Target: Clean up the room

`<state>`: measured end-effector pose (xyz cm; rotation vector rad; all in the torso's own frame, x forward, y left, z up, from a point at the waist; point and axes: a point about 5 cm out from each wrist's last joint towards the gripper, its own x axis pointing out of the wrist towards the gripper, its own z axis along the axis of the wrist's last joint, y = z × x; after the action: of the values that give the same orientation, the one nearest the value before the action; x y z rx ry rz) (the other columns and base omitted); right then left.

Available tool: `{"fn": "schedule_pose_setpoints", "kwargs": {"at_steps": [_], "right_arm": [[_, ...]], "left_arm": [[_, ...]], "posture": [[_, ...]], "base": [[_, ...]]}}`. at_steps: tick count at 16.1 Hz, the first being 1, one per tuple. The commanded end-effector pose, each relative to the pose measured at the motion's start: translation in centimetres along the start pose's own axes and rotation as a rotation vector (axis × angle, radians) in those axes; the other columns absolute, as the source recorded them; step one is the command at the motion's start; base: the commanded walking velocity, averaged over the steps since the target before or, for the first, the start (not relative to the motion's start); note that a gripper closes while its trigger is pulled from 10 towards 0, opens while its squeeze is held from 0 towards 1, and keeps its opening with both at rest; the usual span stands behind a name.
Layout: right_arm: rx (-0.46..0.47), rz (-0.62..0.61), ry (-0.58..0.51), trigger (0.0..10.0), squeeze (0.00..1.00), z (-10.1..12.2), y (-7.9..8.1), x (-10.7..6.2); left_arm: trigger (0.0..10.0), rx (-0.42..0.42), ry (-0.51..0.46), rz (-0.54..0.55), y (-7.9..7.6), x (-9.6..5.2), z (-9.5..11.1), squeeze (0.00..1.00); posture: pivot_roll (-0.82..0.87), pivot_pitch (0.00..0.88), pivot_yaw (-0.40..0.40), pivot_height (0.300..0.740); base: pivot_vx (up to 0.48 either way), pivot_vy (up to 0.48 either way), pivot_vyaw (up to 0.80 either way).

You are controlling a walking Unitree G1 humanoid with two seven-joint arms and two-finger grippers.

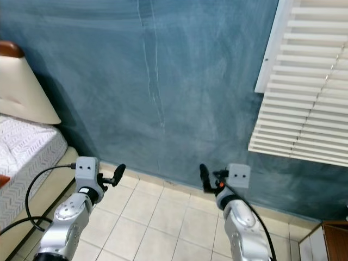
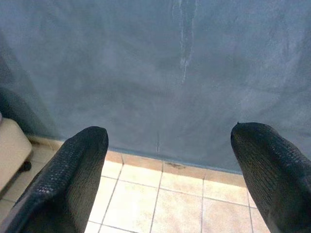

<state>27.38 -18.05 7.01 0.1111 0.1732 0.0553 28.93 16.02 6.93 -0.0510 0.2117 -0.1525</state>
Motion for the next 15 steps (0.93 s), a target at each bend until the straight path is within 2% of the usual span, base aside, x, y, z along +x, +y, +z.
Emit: {"fn": "schedule_pose_setpoints", "kwargs": {"at_steps": [1, 4, 5, 6, 7, 8, 10, 12, 13, 14, 15], "right_arm": [[-0.099, -0.02, -0.004, 10.0, 0.0, 0.5, -0.4, -1.2], [-0.168, -0.015, 0.03, 10.0, 0.0, -0.1, -1.1, -3.4], [-0.162, -0.032, 0.054, 10.0, 0.0, -0.5, -2.0, -3.2], [-0.164, -0.034, 0.061, 10.0, 0.0, -0.5, -2.6, -2.8], [-0.108, -0.017, 0.051, 10.0, 0.0, -0.1, -2.8, -2.2], [-0.059, -0.024, 0.04, 10.0, 0.0, 0.1, -2.7, -1.9], [-0.046, -0.007, 0.045, 10.0, 0.0, -0.4, -2.2, -1.6], [-0.026, -0.019, 0.04, 10.0, 0.0, -0.7, -2.2, -1.3], [-0.013, -0.032, 0.039, 10.0, 0.05, -0.9, -2.4, -1.3], [-0.011, -0.036, 0.033, 10.0, 1.0, -0.9, -2.5, -1.3], [-0.003, -0.03, 0.023, 10.0, 1.0, -0.8, -2.4, -1.3]], "left_arm": [[10.0, 0.02, 0.026, 0.021, 1.5, -1.7, -0.8, 0.0], [10.0, 0.037, 0.057, 0.028, 2.1, -4.2, -2.2, 0.0], [10.0, 0.032, 0.061, 0.029, 1.2, -4.1, -2.9, 0.0], [10.0, 0.034, 0.045, 0.017, 0.3, -3.4, -2.9, 0.0], [10.0, 0.014, 0.025, -0.012, -1.0, -2.5, -2.4, 0.0], [10.0, 0.002, 0.014, -0.03, -1.6, -2.2, -2.1, 0.0], [10.0, -0.018, 0.006, -0.037, -1.9, -2.2, -1.7, 0.0], [10.0, -0.001, -0.01, -0.004, -1.5, -1.6, -1.2, 1.0], [10.0, 0.04, -0.01, 0.013, -1.3, -1.3, -1.0, 1.0], [10.0, 0.036, -0.022, 0.021, -1.1, -1.1, -0.7, 1.0], [10.0, 0.045, -0.024, 0.031, -1.0, -0.9, -0.6, 1.0]], "posture": [[-0.12, 0.015, 0.082, 0.74], [-0.13, 0.031, 0.054, 0.74], [-0.14, 0.05, 0.002, 0.74], [-0.14, 0.053, -0.005, 0.74], [-0.15, 0.051, 0.0, 0.74], [-0.15, 0.053, 0.007, 0.74], [-0.15, 0.057, 0.021, 0.74], [-0.15, 0.057, 0.045, 0.74], [-0.15, 0.056, 0.052, 0.74], [-0.14, 0.054, 0.056, 0.74], [-0.15, 0.051, 0.058, 0.74]], "base": [[0.0, 0.0, 0.0], [0.0, 0.0, 0.0], [0.0, 0.0, 0.0], [0.0, 0.0, 0.0], [0.0, 0.0, 0.69], [0.0, 0.0, 0.65], [0.0, 0.0, 0.63], [0.0, 0.0, 0.6], [0.0, 0.0, 0.6], [0.0, 0.0, 0.6], [0.0, 0.0, 0.59]]}}
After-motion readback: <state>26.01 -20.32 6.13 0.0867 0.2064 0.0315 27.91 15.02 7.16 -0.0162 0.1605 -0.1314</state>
